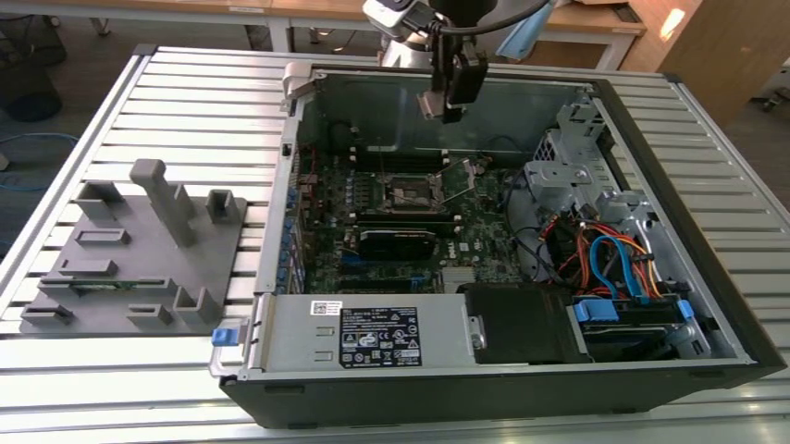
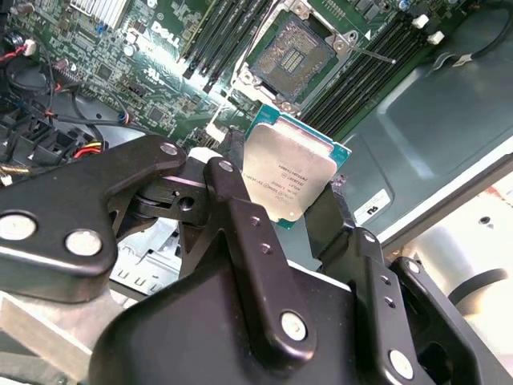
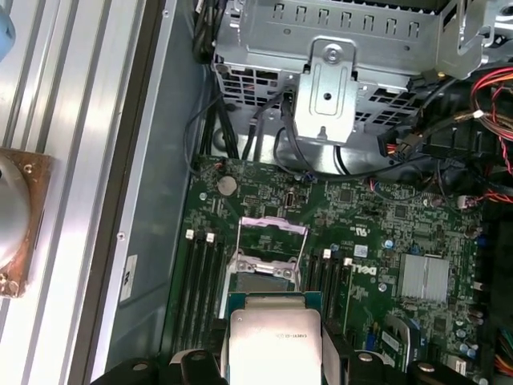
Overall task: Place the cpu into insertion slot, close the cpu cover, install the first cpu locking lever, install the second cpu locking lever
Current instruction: 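Place the cpu into insertion slot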
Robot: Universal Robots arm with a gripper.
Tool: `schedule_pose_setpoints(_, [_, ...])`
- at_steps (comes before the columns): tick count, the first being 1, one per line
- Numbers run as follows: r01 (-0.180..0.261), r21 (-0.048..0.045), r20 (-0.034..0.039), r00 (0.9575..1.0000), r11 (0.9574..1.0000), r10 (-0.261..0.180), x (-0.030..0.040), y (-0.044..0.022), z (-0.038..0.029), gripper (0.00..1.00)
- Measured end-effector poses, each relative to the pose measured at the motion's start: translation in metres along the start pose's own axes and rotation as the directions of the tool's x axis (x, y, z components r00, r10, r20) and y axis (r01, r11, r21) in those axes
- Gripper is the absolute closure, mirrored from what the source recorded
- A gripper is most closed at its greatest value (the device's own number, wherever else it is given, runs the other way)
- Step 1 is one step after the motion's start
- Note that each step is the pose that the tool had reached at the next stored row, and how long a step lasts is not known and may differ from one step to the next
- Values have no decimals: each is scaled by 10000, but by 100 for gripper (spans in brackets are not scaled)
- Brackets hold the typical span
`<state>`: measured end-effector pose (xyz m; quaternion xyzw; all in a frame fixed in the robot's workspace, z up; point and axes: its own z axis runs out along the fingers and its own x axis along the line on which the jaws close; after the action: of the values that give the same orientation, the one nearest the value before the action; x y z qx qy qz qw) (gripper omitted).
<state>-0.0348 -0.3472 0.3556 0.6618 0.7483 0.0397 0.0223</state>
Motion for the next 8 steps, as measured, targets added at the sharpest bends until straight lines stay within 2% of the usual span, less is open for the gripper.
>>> schedule_pose_setpoints(2, [-123, 1, 10, 9999, 9999, 123, 0, 0, 4, 46])
schedule_pose_setpoints(8, [-328, 127, 16, 9995, 9994, 328, 0, -2, 17, 46])
